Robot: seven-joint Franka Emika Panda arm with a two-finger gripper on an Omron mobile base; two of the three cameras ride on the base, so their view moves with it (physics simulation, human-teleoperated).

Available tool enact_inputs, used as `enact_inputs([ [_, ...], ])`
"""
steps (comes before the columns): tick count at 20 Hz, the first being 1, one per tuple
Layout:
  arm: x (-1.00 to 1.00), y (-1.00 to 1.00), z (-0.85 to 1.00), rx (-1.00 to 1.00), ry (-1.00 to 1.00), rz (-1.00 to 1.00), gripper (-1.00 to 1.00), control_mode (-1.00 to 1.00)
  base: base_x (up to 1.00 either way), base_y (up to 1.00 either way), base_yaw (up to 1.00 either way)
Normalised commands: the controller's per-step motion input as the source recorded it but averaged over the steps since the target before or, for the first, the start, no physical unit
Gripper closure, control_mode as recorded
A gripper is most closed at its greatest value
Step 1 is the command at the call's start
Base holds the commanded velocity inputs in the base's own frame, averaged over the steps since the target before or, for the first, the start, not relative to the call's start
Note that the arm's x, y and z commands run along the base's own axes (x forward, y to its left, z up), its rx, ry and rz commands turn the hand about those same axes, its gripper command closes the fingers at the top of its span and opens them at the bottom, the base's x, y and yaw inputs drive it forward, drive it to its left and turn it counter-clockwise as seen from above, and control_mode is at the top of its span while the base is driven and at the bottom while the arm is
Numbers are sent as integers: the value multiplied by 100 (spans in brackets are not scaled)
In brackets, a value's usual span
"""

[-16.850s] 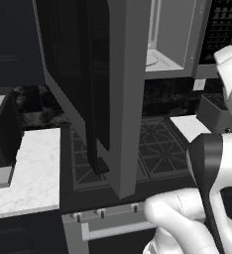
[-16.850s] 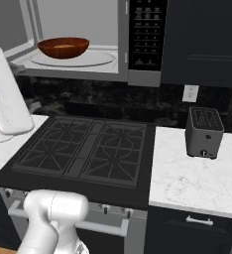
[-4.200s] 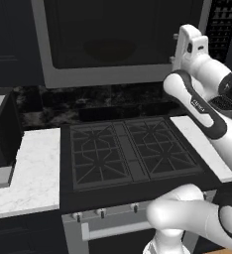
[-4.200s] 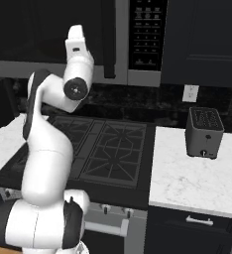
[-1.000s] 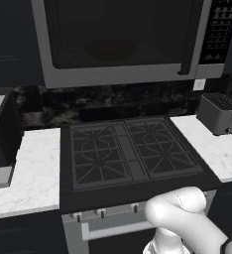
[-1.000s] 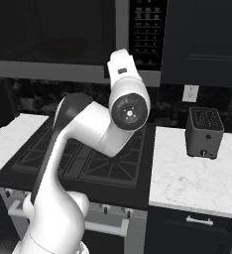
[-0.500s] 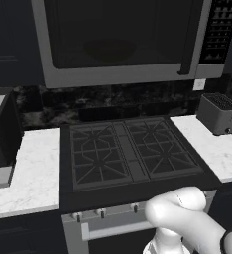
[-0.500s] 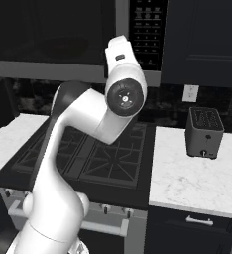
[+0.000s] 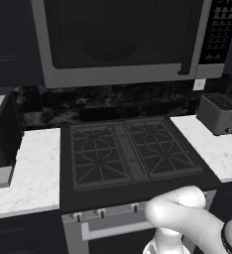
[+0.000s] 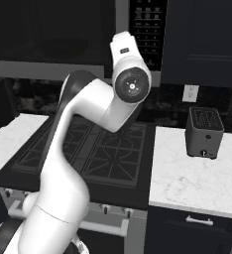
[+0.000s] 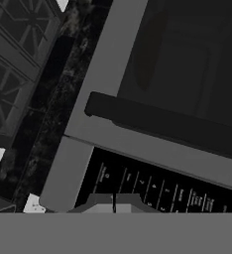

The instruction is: Open the microwave, place the bowl with waffle inside the microwave, then close the microwave door and turn it on.

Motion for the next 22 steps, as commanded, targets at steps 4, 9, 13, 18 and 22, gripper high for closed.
enact_inputs([
  [4,34,-2,-12,0,0,3,100,-100,0,0,0],
  [9,34,-13,-16,1,0,2,100,-100,0,0,0],
  [13,28,-18,-10,1,0,1,100,-100,0,0,0],
  [18,19,-16,-1,2,0,0,100,-100,0,0,0],
  [22,12,-2,0,0,0,0,100,-100,0,0,0],
])
